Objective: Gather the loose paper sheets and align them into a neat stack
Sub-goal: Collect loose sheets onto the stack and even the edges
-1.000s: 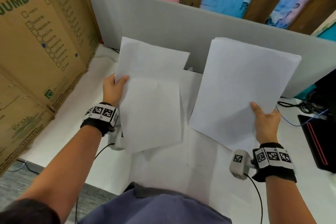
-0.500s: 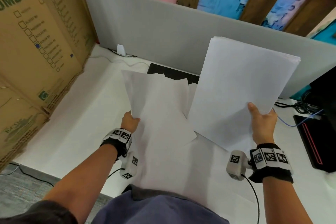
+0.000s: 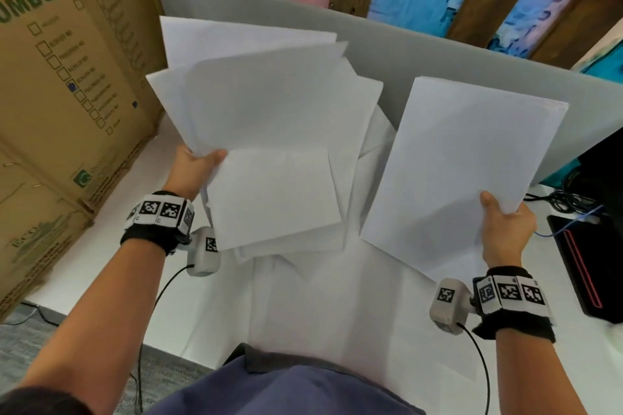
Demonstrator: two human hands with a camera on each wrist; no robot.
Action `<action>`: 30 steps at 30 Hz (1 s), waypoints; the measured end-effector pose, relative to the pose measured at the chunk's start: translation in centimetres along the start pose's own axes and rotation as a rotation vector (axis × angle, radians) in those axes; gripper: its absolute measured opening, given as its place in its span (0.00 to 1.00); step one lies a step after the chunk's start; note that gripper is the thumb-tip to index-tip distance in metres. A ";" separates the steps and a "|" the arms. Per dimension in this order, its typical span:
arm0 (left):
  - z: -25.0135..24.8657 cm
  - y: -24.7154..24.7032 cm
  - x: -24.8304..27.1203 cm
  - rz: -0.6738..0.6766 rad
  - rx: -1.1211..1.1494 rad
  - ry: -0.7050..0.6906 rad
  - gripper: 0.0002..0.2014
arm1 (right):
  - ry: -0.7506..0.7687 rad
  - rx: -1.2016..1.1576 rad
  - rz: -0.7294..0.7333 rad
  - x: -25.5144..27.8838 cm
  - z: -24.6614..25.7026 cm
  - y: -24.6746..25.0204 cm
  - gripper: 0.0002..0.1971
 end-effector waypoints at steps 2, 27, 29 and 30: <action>-0.4 0.2 -0.3 -0.021 0.018 -0.004 0.13 | -0.006 -0.002 -0.020 0.0 -0.1 0.4 0.18; -1.2 -6.0 -1.1 -0.040 0.253 0.068 0.07 | -0.112 -0.080 0.274 0.9 2.0 -3.6 0.11; -0.4 -8.9 -0.6 0.030 0.208 0.122 0.14 | -0.136 -0.017 0.352 1.3 2.1 -5.0 0.02; 0.0 -10.2 -0.4 0.062 0.197 0.141 0.15 | -0.151 0.023 0.380 1.4 1.7 -5.5 0.02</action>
Point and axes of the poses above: each hand's wrist, its own x-axis away from the middle knuckle, its own y-axis out of the back of the hand, z = x × y, the point moved 10 cm from there along -x, towards the middle knuckle, and after that the axes turned 5 degrees about z, right-handed, at the moved point
